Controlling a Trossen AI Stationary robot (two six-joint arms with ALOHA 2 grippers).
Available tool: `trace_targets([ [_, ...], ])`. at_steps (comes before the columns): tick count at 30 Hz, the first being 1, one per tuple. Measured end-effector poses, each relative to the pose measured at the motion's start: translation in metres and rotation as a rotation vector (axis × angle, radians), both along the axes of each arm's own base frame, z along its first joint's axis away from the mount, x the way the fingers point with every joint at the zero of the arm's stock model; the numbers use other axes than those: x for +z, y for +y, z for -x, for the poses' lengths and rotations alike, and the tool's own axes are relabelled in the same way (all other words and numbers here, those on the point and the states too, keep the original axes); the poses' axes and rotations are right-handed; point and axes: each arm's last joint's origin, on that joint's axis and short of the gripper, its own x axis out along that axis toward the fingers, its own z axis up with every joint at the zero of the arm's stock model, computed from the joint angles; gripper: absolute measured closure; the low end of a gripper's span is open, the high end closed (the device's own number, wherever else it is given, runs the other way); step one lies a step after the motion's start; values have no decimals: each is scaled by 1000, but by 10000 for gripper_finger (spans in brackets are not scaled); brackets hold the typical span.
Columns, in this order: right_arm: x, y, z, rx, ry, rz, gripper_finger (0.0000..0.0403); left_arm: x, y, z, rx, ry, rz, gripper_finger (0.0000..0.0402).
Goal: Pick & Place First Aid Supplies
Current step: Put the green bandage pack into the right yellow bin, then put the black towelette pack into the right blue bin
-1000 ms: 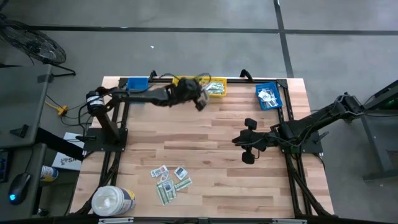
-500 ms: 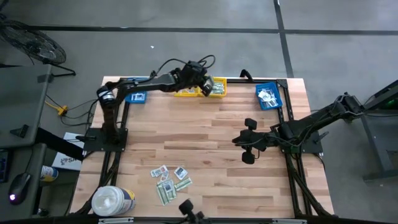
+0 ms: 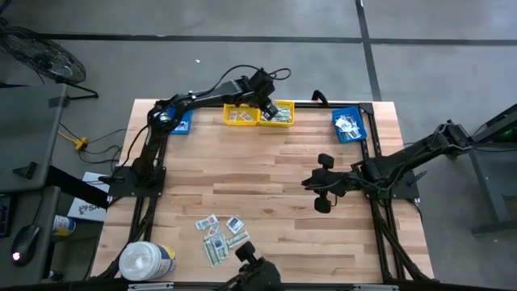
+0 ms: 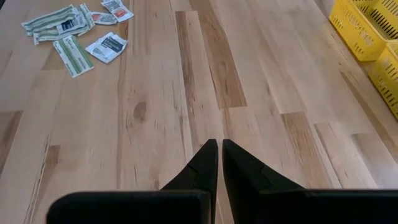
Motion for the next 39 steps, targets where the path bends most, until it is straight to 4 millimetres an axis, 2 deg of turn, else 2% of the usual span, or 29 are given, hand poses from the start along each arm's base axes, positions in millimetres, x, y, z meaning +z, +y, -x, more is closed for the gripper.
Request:
trace_targets([
  [6, 0, 0, 0, 0, 5, 1, 386, -25, 13, 1, 25, 8, 85, 401],
  [11, 0, 0, 0, 0, 4, 1, 386, -34, 15, -1, 24, 1, 126, 401],
  [19, 0, 0, 0, -3, 3, 4, 386, -34, 15, -1, 8, -56, 213, 398],
  [32, 0, 0, 0, -4, 3, -4, 386, -34, 15, -1, 17, -68, 235, 335],
  [39, 0, 0, 0, 1, 6, -9, 386, -9, 18, 6, 59, 58, 175, 318],
])
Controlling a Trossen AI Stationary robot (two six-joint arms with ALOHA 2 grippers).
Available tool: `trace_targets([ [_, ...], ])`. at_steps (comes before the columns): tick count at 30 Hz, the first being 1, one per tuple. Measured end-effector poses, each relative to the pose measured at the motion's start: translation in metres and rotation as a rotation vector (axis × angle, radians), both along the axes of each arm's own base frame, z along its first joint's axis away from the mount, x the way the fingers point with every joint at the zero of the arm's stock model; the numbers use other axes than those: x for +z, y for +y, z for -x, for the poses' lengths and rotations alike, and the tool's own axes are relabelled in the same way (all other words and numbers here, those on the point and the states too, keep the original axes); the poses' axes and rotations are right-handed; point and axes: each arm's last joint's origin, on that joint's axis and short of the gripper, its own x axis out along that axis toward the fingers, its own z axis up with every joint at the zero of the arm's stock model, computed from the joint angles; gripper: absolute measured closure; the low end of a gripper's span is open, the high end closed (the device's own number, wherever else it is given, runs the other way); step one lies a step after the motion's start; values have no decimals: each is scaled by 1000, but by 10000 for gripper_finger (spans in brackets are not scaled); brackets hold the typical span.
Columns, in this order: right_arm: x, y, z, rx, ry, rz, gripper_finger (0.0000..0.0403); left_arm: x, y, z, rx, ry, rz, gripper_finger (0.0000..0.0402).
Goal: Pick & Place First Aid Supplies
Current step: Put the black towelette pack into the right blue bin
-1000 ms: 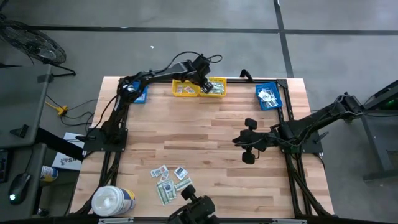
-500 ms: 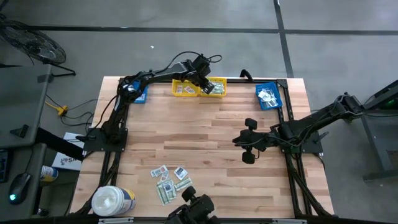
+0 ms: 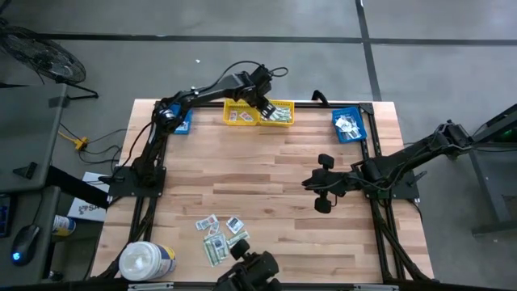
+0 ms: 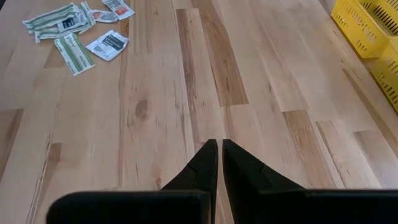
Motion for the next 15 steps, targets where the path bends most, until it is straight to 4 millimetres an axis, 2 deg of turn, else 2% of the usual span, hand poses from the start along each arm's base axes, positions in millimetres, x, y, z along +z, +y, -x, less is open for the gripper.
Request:
trace_targets([
  [5, 0, 0, 0, 0, 3, 0, 386, 20, -4, 7, -60, 108, 6, 315],
  [8, 0, 0, 0, 5, 7, -3, 386, 27, -13, 16, -152, 201, 95, 316],
  [11, -1, 0, 0, 8, 9, -5, 386, 27, -30, 26, -242, 298, 239, 316],
  [15, -1, 0, 1, 9, 12, -4, 386, 26, -66, 31, -366, 492, 375, 316],
])
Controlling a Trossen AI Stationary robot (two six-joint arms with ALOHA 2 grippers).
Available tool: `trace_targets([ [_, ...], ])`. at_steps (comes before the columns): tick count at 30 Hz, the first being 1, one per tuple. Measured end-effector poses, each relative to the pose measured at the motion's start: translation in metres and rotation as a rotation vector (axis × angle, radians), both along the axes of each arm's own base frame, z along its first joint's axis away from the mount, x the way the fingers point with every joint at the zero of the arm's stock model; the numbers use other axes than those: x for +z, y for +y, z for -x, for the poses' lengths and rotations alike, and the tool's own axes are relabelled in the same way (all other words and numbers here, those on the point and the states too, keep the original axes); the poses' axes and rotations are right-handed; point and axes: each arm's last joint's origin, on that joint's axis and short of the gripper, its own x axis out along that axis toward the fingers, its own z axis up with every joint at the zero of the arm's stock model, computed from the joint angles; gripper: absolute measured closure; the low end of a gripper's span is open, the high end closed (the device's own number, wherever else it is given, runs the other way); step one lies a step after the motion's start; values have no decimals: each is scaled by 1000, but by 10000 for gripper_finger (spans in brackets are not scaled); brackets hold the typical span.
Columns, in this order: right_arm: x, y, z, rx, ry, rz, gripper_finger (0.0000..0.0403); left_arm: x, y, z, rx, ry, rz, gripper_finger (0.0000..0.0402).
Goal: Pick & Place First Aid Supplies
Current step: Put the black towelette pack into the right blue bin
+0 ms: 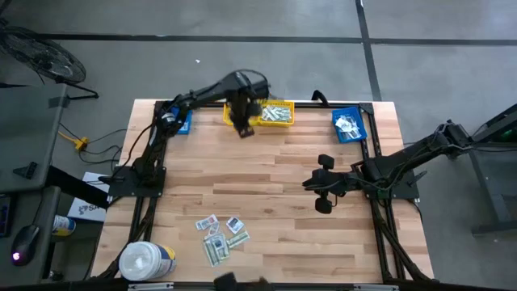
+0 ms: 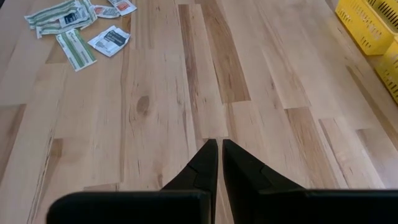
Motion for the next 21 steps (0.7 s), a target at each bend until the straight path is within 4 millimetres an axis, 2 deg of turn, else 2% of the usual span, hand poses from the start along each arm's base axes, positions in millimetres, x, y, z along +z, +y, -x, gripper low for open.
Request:
trace_targets([
  [2, 0, 0, 0, 0, 2, 0, 386, -2, -19, -4, -59, 62, 13, 316],
  [8, -1, 0, 0, -10, 6, -14, 386, -3, -67, -18, -192, 78, 19, 316],
  [14, -3, 3, 4, -10, 32, -24, 386, -12, -106, -28, -263, 116, 33, 316],
  [21, -3, 14, 8, 28, 39, -35, 386, -34, -148, -28, -309, 213, 52, 316],
])
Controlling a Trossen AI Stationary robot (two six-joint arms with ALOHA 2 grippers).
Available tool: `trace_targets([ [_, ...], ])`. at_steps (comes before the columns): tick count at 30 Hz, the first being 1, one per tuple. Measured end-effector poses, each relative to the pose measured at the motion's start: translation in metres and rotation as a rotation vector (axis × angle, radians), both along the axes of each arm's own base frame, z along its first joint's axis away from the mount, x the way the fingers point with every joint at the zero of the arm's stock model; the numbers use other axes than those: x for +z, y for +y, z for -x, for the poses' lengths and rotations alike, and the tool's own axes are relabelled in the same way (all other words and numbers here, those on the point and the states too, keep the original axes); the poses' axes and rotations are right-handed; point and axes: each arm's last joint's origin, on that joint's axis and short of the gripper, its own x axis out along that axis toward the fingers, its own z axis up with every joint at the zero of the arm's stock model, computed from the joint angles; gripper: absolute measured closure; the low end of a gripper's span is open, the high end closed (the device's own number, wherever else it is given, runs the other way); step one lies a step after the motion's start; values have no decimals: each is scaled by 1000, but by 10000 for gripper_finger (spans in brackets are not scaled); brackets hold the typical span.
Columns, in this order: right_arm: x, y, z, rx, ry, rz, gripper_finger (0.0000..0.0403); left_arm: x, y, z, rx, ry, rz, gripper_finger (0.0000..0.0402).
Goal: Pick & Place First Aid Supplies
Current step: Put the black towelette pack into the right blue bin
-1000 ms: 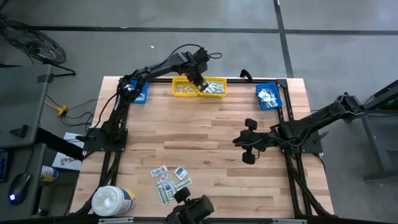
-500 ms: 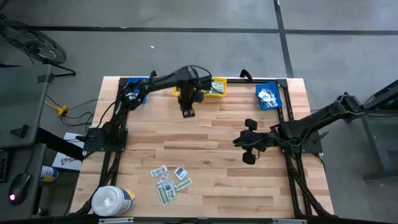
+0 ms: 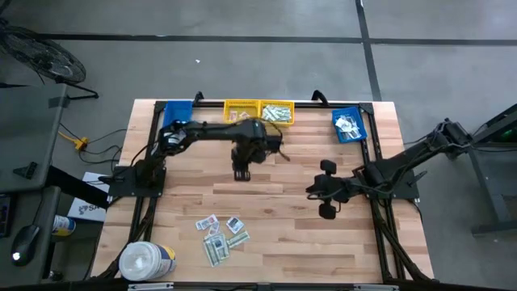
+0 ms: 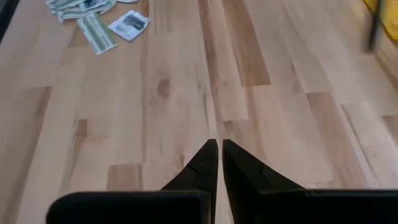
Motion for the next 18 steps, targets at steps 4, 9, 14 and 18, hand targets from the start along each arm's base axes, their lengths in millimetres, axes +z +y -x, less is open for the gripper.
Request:
trace_targets([
  [4, 0, 5, 2, 12, -4, -1, 386, -17, -26, 5, -44, 64, 4, 316],
  [9, 0, 10, 4, 27, -8, 4, 386, -31, -61, 21, -120, 61, 18, 316],
  [14, 1, 11, 4, 17, -19, 16, 386, -37, -91, 41, -201, -32, 21, 316],
  [18, 1, 11, 4, 12, -27, 13, 386, -43, -110, 57, -267, -101, 46, 316],
])
